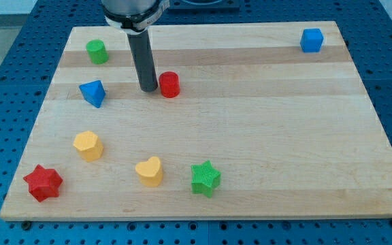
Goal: Move the red circle to the center right
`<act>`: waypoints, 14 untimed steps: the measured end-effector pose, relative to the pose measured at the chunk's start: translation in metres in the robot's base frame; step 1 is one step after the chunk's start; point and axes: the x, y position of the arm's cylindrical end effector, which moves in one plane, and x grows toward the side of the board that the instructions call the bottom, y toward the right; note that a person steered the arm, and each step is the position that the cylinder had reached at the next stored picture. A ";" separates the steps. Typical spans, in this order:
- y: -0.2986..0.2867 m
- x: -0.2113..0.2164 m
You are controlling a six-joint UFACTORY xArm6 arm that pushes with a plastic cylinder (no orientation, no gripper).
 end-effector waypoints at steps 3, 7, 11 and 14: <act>0.022 0.004; 0.155 0.004; 0.116 -0.048; 0.179 -0.036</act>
